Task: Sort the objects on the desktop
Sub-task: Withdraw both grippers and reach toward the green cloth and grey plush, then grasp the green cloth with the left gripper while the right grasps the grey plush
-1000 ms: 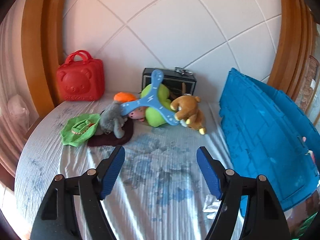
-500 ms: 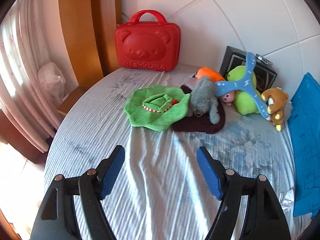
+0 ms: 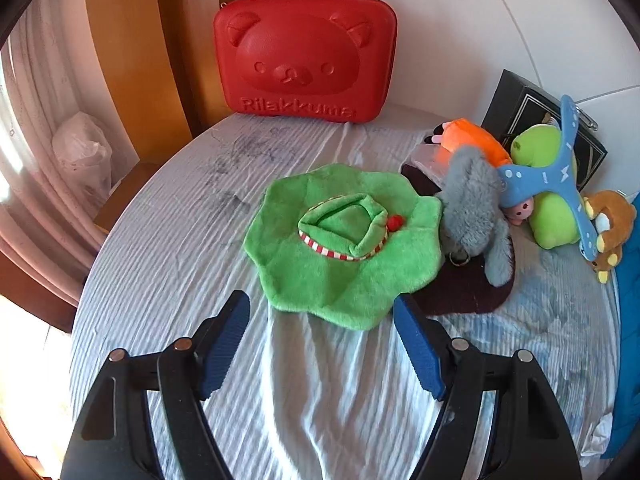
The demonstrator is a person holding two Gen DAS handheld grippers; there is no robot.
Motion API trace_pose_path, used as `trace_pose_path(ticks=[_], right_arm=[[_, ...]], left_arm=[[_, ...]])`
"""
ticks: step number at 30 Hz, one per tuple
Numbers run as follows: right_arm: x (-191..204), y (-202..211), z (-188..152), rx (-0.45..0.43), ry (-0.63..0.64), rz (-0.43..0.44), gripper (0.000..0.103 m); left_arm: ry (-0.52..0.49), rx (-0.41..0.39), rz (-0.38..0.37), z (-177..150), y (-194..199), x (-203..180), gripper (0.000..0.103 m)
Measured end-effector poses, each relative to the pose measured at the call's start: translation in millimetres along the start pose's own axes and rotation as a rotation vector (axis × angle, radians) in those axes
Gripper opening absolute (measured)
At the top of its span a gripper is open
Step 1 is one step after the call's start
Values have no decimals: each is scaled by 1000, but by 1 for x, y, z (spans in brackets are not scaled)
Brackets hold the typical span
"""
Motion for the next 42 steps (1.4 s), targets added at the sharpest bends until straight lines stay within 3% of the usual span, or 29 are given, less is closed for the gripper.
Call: trace_pose_path(ticks=[7,11,12,16,19,22,27,28,29,30,31,32,33,35,42], right_arm=[[46,-103,22,120,46,21,103],[69,-156,35,167,19,45,103],[74,-168,37,184,3,56,103],[99,-203,39,229,-28,95,103],[118,-222,38,251,-12,105,103],[129,-239,33,275,10,90,103],[128,-261,26,319,-25,90,103],[129,-262,26,323,-20,87,103],[128,-261,26,327,-15,84,103],[129,-260,26,326,-8,84,92],[130,-257,26,316,8,84,83],[131,-253,25,299,33,71,66],[131,-249,25,281,49,58,62],[133,-242,22,278,62,72,60],[115,-180,18,187,65,130,59]], left_arm=[[-29,79,-43,33,-95,6,74],[-65,146,22,38,-145,14,74],[-64,175,24,36,-155,16,79],[-62,112,22,34,-158,28,103],[-39,89,-39,30,-156,36,103],[-71,58,-30,28,-155,35,103],[-40,65,-10,37,-162,33,102],[-39,56,-11,38,-161,31,99],[-49,50,-15,36,-158,30,89],[-68,44,-23,35,-155,26,67],[-83,43,-43,34,-151,19,59],[-92,45,-43,33,-149,16,46],[-101,50,-58,32,-148,12,34],[-94,52,-61,30,-142,10,21],[-84,-55,-60,35,-77,1,17]])
Point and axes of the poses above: each gripper's, at about its wrist camera, not at the fingertips, and y roughly against the way its jaws point, x to its left, z to its top, the point moved 5 cm from there along -y, roughly the way its jaws point, and after that the axes turned 12 degrees about -z, right-handed, at the moved point
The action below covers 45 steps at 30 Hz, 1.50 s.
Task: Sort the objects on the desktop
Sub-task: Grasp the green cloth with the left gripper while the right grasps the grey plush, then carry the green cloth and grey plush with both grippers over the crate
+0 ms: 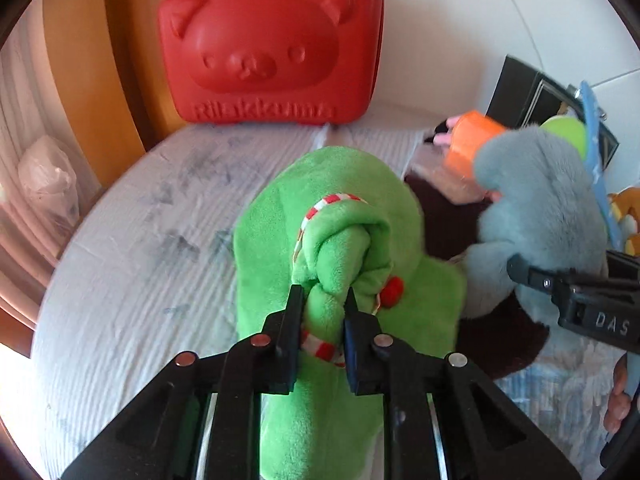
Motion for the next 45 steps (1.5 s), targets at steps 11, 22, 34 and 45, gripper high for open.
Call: trace_pose_path(ticks=[11,22,34,45], right_arm=[[-39,145,-30,-184,-68,-11,59],[-87,297,-83,-407,-147,-144,59],[-196,429,-144,-579,-294,-327,59],[-379,507,-188,-612,-400,-517,60]], left_arm=[[-83,-178,-28,2,120,-73,17],[-191,-312,-144,-16,224,-161,17],[-363,-435,-296,-28,292,-312,17],[-475,-458,-457,-27,324,-522,17]])
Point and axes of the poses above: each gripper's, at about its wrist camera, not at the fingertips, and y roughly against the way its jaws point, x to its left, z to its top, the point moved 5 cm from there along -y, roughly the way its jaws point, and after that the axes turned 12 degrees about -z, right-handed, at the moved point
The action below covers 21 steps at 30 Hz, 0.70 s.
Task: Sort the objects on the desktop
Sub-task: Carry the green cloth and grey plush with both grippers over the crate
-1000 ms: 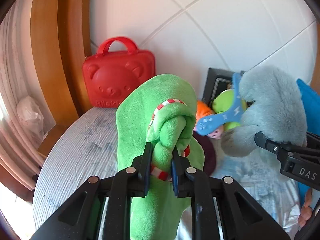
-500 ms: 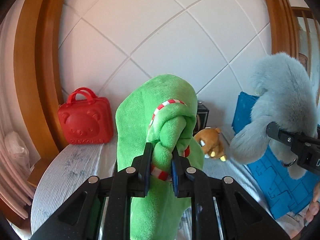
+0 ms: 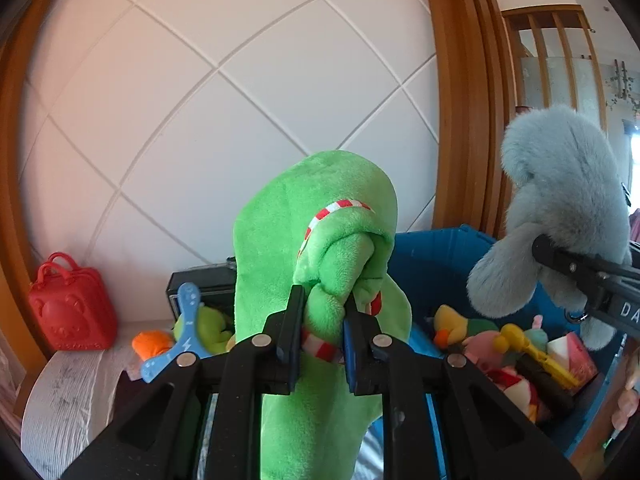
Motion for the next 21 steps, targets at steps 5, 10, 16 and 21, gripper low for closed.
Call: trace_pose_path(ticks=[5,10,16,21], right_arm=[[-80,-36,10,25,-7,-64,60],[-136,-83,8,55,-6,-119,60],[-162,-162,-4,113,-12,-159,60],[-177,-221,-19,200,-39,-155,60]], left_arm=[[-10,19,-63,40,-45,-72,17],[-9,100,-84,61,-108,-112,17],[22,271,-96,37,-191,-143,17],[20,380,-72,0,-236,-146,17]])
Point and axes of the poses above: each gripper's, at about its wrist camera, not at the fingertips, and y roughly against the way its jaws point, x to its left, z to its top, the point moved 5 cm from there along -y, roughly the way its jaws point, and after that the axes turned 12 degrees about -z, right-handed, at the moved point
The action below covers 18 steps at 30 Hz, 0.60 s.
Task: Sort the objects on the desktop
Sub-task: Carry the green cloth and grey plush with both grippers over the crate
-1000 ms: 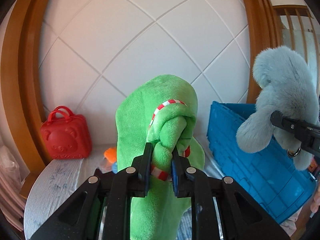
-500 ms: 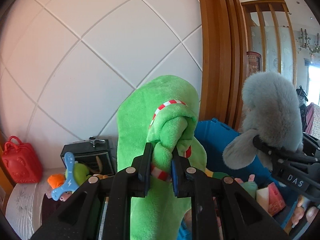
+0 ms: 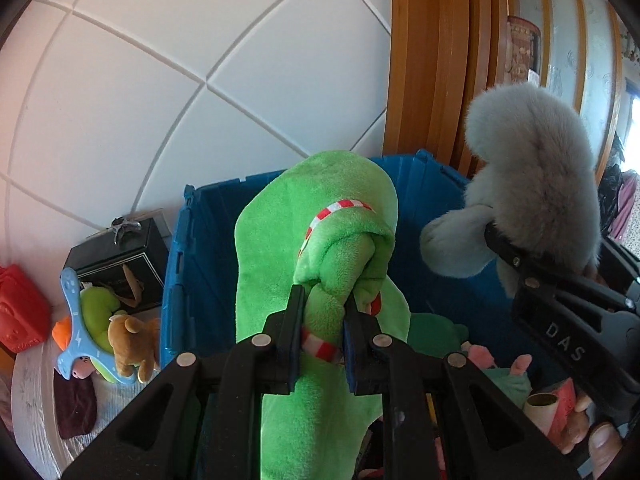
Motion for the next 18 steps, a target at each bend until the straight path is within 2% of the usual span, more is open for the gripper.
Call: trace_pose_path(ticks=[4,6,11,16,18], right_arm=[[2,-5,-9,23,25,-25,60],[4,-7,-13,28,43,-41,60],[15,-9,-23,33,111,-72,61],[16,-14,-31,64,118,-83,63],[17,-16,-32,73,121,-82,64]], left_arm=[[-21,65,21,-10,-18,-1,17],[-26,66,13,-9,-18,-4,17],[-69,53,48,-10,-12,-5,19],[-62,60,65,-9,-12,1,36],[-72,54,74,-9,-11,-1,55]])
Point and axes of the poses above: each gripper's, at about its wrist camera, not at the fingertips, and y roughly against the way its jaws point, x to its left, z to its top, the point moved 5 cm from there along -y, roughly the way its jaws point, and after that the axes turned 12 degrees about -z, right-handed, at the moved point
